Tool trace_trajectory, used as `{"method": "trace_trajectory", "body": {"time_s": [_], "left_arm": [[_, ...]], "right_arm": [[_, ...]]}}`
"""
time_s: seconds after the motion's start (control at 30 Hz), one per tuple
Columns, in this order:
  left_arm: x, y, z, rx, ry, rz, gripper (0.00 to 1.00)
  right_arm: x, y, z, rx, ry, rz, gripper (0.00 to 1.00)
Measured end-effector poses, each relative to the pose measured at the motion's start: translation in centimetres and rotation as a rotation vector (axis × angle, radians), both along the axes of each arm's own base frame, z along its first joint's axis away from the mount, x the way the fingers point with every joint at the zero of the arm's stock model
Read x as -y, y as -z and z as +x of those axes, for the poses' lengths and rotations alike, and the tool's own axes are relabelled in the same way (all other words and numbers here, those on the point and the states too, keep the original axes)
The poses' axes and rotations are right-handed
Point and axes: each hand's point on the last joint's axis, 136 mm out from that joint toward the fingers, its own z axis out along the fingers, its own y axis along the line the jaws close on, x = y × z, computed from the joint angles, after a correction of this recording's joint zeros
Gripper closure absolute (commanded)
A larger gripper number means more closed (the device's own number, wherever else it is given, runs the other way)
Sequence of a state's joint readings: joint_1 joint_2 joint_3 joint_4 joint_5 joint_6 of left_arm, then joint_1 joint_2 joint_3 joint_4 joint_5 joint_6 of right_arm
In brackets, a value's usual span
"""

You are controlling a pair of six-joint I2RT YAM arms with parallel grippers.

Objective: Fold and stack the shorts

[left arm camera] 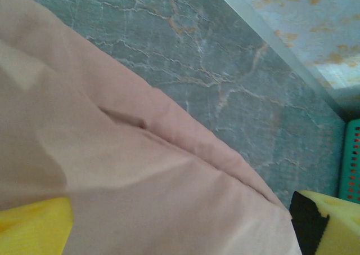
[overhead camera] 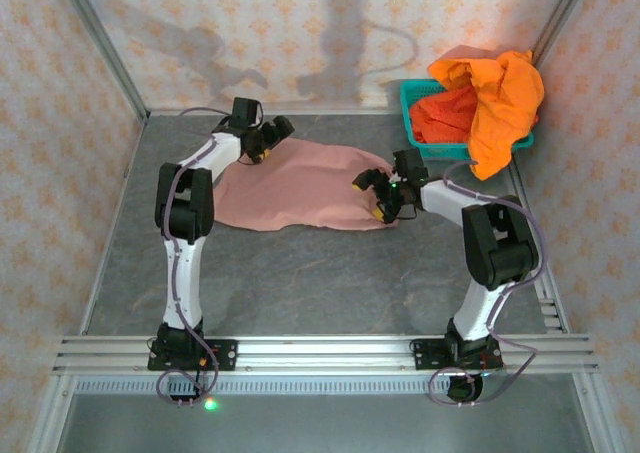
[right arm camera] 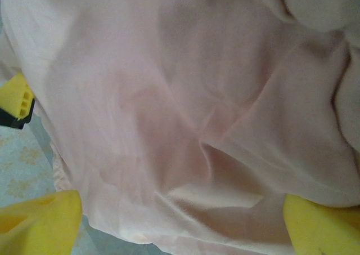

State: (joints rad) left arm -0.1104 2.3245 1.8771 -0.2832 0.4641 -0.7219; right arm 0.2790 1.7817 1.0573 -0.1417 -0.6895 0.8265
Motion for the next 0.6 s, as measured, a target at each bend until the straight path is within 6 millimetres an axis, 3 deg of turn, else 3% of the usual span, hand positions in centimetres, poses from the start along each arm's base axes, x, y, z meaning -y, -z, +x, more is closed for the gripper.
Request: {"method": "trace_trajectory", "body": {"time_s": [0.23, 0.4, 0.6], "left_arm": [[-1.5, 0.8, 0.6, -0.015, -0.027, 0.031, 0.00], [-2.6, 2.7, -0.6, -0.042, -0.037, 0.045, 0.00], [-3.2, 0.2, -3.9, -0.022, -0.029, 0.083, 0.00]], "right_arm": [[0.5, 0.2, -2.8, -0.008, -0.014, 0.016, 0.08], [1.0, 0.3, -5.6, -0.009, -0.023, 0.025, 0.08], [1.3, -0.3, -6.9, 0.001, -0.082, -0.006, 0.05]]}}
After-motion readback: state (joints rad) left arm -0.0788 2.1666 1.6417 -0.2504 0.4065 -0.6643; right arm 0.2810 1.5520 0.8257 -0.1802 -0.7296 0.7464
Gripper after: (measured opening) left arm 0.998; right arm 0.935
